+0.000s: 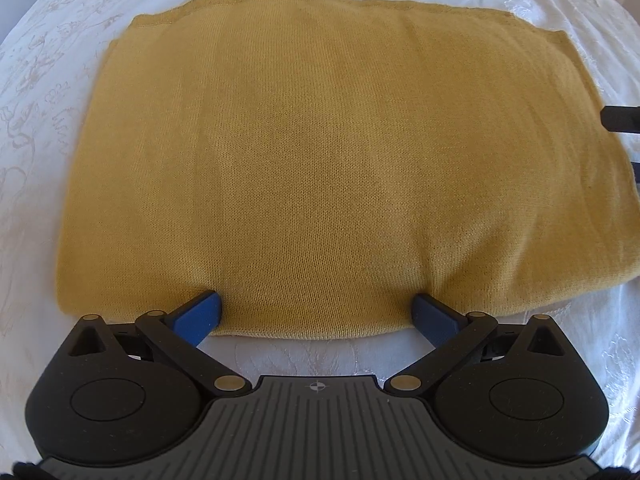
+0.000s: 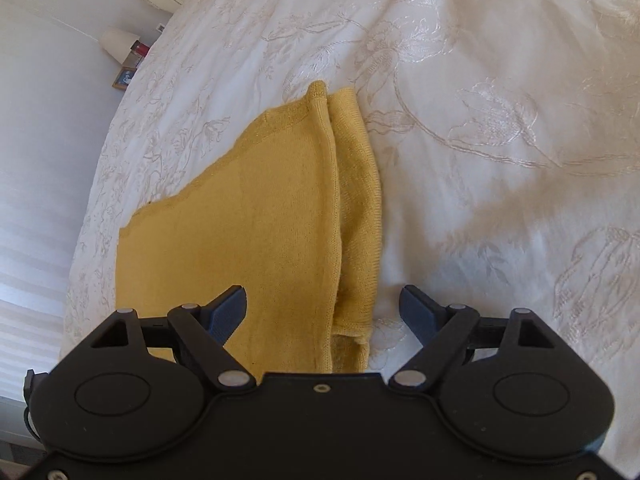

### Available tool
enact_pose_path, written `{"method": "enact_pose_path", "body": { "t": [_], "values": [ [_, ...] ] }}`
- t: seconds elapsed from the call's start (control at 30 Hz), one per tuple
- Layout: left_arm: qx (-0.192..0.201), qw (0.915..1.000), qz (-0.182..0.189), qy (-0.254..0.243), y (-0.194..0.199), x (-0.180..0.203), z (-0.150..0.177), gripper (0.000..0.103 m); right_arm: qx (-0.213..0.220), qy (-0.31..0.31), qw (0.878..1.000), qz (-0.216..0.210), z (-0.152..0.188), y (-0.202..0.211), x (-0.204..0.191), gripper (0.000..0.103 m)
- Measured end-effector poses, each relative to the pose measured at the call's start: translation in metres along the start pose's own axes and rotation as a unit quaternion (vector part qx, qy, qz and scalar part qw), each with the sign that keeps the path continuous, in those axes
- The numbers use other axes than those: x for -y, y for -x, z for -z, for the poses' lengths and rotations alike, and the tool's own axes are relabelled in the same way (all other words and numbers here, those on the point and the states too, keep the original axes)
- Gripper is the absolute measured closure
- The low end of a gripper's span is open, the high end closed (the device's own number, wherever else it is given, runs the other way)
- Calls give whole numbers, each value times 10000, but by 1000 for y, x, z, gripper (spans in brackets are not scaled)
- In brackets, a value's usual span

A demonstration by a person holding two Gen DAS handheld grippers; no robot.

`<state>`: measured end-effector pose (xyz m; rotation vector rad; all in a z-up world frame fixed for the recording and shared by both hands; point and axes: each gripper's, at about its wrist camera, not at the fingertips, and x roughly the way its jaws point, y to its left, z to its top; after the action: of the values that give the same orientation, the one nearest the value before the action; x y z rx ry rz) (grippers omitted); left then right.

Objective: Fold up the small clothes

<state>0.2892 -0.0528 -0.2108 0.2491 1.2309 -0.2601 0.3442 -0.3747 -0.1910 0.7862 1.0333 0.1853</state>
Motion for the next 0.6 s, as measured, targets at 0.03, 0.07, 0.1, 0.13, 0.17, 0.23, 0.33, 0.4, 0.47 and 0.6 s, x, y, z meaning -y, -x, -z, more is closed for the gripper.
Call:
{"method": "enact_pose_path", "body": {
  "t": [0.03,0.07,0.1,0.13,0.17,0.23,0.33,0.4,0.47,0.6],
  "values": [
    [-9,10000,0,2,0,0,0,0,-12,-39,9999,-134,-1,-2,2,17],
    [-20,10000,-1,5,1,-1,-1,0,-34,-88,9995,-307,-3,-5,3,17],
    [-32,10000,-3,0,1,-1,-2,0,-74,-126,9988,-470,-5,-8,4,17],
    [-45,10000,-6,-1,1,-1,-3,0,-114,-130,9981,-585,-7,-13,4,17],
    [-59,10000,-8,-1,1,-1,-4,0,-140,-89,9976,-675,-9,-18,4,16],
    [-90,10000,-12,4,1,-2,-5,0,-168,-28,9964,-833,-13,-27,2,14],
    [-123,9999,-27,11,0,-2,-8,0,-193,-49,9932,-1145,-17,-36,1,0],
    [-129,9999,-41,22,-1,-2,-9,0,-203,25,9929,-1172,-19,-39,-2,0],
    [-123,9999,-54,28,-1,-2,-9,0,-201,85,9928,-1174,-18,-40,-3,0],
    [-113,9999,-82,31,1,-1,-9,0,-169,87,9925,-1204,-17,-36,-3,0]
  ]
}}
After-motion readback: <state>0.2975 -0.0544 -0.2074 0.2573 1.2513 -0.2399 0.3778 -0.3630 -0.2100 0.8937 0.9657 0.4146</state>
